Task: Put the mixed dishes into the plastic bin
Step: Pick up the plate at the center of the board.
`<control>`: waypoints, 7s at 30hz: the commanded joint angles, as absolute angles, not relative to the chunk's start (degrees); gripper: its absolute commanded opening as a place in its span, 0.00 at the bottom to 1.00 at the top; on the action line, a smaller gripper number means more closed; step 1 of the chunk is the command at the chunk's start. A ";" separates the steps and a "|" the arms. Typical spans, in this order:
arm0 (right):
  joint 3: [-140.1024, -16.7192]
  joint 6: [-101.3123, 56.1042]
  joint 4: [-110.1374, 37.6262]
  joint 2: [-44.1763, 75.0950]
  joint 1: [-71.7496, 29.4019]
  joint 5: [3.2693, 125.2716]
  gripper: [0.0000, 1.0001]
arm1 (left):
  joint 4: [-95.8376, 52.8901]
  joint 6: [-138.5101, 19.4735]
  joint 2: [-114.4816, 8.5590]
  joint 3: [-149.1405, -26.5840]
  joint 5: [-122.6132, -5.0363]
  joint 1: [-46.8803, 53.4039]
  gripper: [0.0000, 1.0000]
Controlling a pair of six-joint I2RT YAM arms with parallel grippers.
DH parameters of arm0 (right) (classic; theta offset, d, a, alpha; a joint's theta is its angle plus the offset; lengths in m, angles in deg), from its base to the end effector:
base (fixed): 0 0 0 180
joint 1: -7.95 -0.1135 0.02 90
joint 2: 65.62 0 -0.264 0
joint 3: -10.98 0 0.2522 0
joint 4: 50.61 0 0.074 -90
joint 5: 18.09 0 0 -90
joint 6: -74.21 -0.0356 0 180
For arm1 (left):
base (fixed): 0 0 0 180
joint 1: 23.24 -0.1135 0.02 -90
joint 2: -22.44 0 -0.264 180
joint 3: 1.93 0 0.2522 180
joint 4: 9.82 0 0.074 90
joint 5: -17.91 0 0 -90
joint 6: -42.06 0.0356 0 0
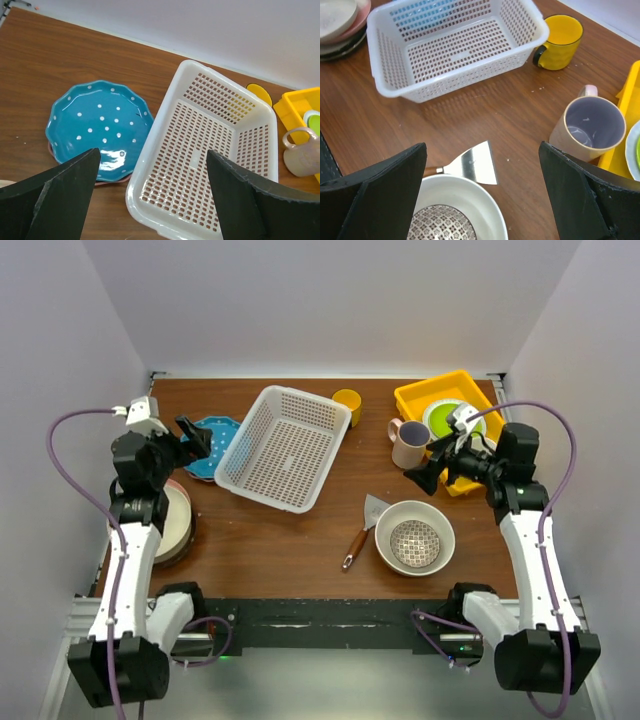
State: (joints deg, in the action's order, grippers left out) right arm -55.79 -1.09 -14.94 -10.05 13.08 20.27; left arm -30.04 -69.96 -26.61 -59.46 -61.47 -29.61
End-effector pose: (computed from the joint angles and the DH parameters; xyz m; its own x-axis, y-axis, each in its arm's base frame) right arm 0.2073 0.0094 0.3404 -0.2328 -0.1372 -0.9628 -0.7386 0.6690 0.0832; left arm 0.2026 0.0160 0.3279 -0.2138 -0.3947 -0.8936 -0.0107 0.9156 -0.4019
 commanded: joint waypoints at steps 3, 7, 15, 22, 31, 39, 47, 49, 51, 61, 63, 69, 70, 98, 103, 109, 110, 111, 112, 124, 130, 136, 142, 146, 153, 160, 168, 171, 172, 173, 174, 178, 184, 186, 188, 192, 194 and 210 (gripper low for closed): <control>-56.48 10.13 -9.08 -10.78 10.42 14.87 0.98 | -24.64 -73.69 -37.03 -65.00 -52.59 -36.76 0.91; -56.39 10.84 -8.38 -10.78 9.36 14.34 0.98 | -21.82 -73.96 -46.35 -67.10 -50.64 -40.29 0.86; -56.21 9.79 -9.78 -9.72 8.39 16.27 0.98 | -23.49 -68.35 -64.44 -76.77 -56.17 -41.78 0.74; -56.04 8.65 -10.40 -8.85 6.81 16.72 0.98 | -26.90 -64.99 -73.70 -81.25 -58.02 -41.78 0.66; -56.04 8.12 -10.57 -7.61 6.72 16.98 0.98 | -29.20 -61.30 -80.29 -84.42 -61.10 -41.87 0.56; -56.21 7.85 -10.48 -6.91 6.72 16.98 0.98 | -30.52 -59.28 -86.71 -88.29 -59.61 -41.78 0.50; -56.30 7.77 -10.31 -6.65 6.72 16.98 0.98 | -30.52 -57.70 -89.18 -89.61 -57.50 -41.87 0.33; -56.39 7.77 -10.31 -6.65 6.64 16.98 0.98 | -30.52 -57.61 -88.65 -89.61 -57.58 -41.87 0.25; -56.39 7.77 -10.22 -6.65 6.72 16.89 0.98 | -30.35 -57.52 -88.30 -89.61 -57.15 -41.78 0.14; -56.57 7.59 -10.13 -6.73 6.72 16.54 0.98 | -27.53 -62.08 -80.14 -86.89 -54.69 -42.22 0.00; -56.48 7.50 -10.13 -6.91 6.72 16.63 0.98 | -26.31 -63.40 -78.72 -85.75 -54.42 -42.92 0.00; -56.39 7.33 -10.39 -6.91 6.72 16.54 0.98 | -24.46 -69.82 -75.38 -83.02 -50.82 -45.38 0.00; -56.39 7.33 -10.31 -6.91 6.72 16.63 0.98 | -22.46 -71.48 -75.20 -82.58 -49.60 -45.56 0.00; -55.69 6.53 -11.36 -6.82 6.55 16.63 0.98 | -14.35 -87.58 -66.41 -74.14 -45.54 -51.10 0.00; -55.69 6.53 -11.45 -6.82 6.55 16.63 0.98 | -14.52 -88.02 -66.59 -74.75 -46.16 -51.36 0.00; -55.69 6.53 -11.45 -6.91 6.55 16.72 0.98 | -14.53 -88.02 -67.20 -74.93 -46.77 -51.63 0.00; -55.69 6.53 -11.45 -6.82 6.46 16.63 0.98 | -14.52 -88.10 -67.29 -75.02 -46.77 -51.71 0.00; -55.69 6.53 -11.45 -6.82 6.46 16.63 0.98 | -14.52 -88.10 -67.38 -75.11 -46.69 -51.71 0.00; -55.69 6.53 -11.45 -6.82 6.46 16.72 0.98 | -14.52 -88.10 -67.38 -75.19 -46.69 -51.80 0.00; -64.20 11.28 -6.09 3.01 -7.94 22.16 0.98 | -14.70 -89.86 -66.33 -75.02 -46.07 -51.98 0.00; -78.60 15.14 -2.84 15.22 -25.51 37.49 0.98 | -14.70 -90.83 -66.94 -75.46 -45.37 -52.07 0.00; -100.48 15.77 -6.16 36.10 -43.53 55.27 0.98 | -14.00 -91.79 -66.59 -74.32 -44.93 -52.24 0.00; -117.46 10.76 -19.24 54.05 -53.56 71.11 0.98 | -13.82 -92.76 -66.94 -73.61 -44.22 -52.42 0.00; -124.48 10.58 -27.96 62.49 -55.41 75.33 0.98 | -12.95 -93.29 -67.38 -73.09 -43.61 -52.42 0.00; -137.50 11.37 -35.61 76.66 -56.47 82.01 0.93 | -12.85 -93.38 -67.03 -72.39 -43.08 -52.42 0.00; -143.31 14.53 -42.21 84.40 -57.79 87.29 0.88 | -13.12 -93.29 -65.89 -71.51 -42.56 -52.51 0.00; -148.50 16.64 -46.42 91.09 -57.88 90.10 0.83 | -13.38 -92.50 -64.92 -69.92 -42.82 -52.68 0.00; -146.92 14.54 -46.87 89.52 -57.88 90.11 0.84 | -13.38 -90.75 -65.53 -69.39 -43.69 -52.59 0.00; -144.05 13.75 -47.04 86.72 -57.62 89.50 0.84 | -13.73 -90.13 -65.97 -69.57 -44.39 -52.68 0.00; -142.28 12.61 -47.39 84.69 -57.53 88.45 0.85 | -13.91 -89.60 -67.19 -70.01 -44.49 -52.68 0.00; -140.87 12.34 -47.40 83.19 -57.44 86.61 0.86 | -14.43 -87.68 -67.99 -70.53 -44.58 -52.68 0.00; -141.98 8.57 -40.38 79.49 -56.30 81.85 0.91 | -18.90 -83.63 -70.71 -74.04 -47.90 -52.59 0.17; -145.33 6.71 -27.55 75.36 -54.45 67.74 0.98 | -23.48 -77.22 -75.54 -79.48 -51.68 -50.23 0.47; -145.51 5.75 -24.91 74.04 -53.75 64.63 0.98 | -26.99 -74.76 -77.57 -80.99 -53.09 -49.35 0.52; -145.51 3.99 -23.41 73.34 -52.87 61.20 0.98 | -28.05 -73.26 -78.88 -82.49 -55.29 -48.11 0.55; -144.63 1.53 -21.74 71.85 -50.94 56.19 0.98 | -29.02 -70.27 -81.35 -84.16 -56.71 -47.23 0.57; -143.84 0.91 -20.95 71.31 -50.50 53.47 0.98 | -29.03 -69.04 -83.45 -85.21 -55.22 -47.23 0.57; -139.01 -2.17 -19.10 67.45 -48.82 46.16 0.98 | -25.95 -65.52 -90.32 -87.24 -41.34 -47.76 0.22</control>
State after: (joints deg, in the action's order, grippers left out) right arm -139.39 -0.63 -18.46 73.14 -48.97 48.71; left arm -27.83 -67.69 -89.78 -86.00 -45.82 -47.20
